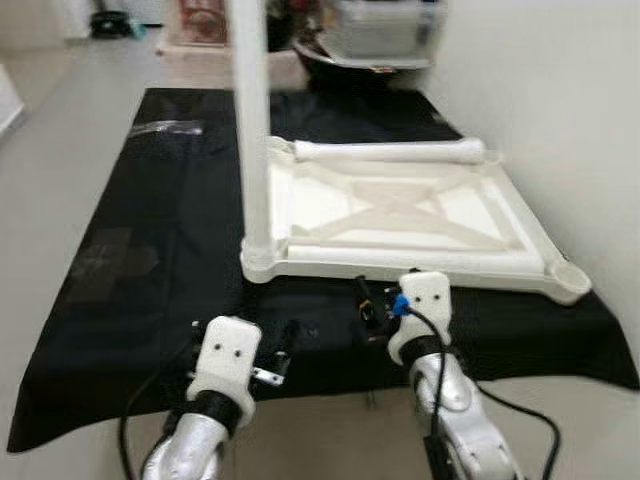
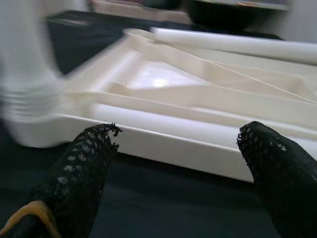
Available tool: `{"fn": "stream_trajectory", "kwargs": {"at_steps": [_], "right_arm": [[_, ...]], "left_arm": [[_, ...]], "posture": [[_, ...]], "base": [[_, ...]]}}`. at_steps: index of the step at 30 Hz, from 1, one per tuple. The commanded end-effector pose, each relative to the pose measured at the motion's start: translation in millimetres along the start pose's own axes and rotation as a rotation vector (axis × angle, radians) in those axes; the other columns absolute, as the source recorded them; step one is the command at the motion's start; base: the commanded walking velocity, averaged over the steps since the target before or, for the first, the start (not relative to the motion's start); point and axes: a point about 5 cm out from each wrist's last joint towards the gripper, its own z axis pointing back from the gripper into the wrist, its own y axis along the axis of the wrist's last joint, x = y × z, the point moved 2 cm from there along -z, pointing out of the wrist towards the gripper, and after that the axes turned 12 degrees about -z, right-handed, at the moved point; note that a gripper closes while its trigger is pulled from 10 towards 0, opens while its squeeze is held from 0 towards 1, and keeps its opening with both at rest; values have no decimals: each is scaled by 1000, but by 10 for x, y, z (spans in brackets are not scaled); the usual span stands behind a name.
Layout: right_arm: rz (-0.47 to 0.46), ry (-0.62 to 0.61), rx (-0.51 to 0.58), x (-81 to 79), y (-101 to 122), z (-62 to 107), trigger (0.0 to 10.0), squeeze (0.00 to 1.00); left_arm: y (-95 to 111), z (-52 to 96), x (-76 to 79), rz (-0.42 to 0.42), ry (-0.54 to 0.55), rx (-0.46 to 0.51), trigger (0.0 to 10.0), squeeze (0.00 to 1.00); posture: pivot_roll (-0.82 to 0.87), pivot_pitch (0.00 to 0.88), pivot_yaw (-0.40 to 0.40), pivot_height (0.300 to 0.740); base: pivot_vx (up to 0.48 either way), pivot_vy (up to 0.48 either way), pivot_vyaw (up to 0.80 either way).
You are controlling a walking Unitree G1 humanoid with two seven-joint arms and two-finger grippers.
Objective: Building children table
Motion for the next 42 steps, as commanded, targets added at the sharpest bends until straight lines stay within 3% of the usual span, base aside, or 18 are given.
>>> {"fn": "stream_trajectory", "kwargs": {"at_steps": [1, 15, 23, 26, 37, 42], "right_arm": [[1, 9, -5, -36, -33, -1, 10000, 0], [10, -71, 32, 125, 43, -94, 10000, 0], [13, -84, 34, 185, 73, -159, 10000, 0], [3, -81, 64, 167, 134, -174, 10000, 0], [0, -86, 84, 185, 193, -221, 10000, 0], [10, -102, 106, 242, 254, -277, 10000, 0]], "left_arm": [[-60, 30, -17, -2, 5, -24, 10000, 0], [-24, 12, -56, -17, 21, -6, 10000, 0], [86, -41, -173, -36, 70, 36, 10000, 0], [109, -53, -207, -81, 90, 51, 10000, 0], [127, -71, -237, -59, 111, 52, 10000, 0], [122, -81, -315, -59, 142, 45, 10000, 0]], "posture": [[67, 66, -48, 740], [71, 67, -49, 740], [75, 69, -54, 740], [73, 68, -55, 740], [72, 62, -57, 740], [77, 55, -58, 740]], "base": [[0, 480, 0], [0, 91, 0], [0, 0, -400], [0, 0, -215], [72, -429, 0], [0, 0, 0]]}}
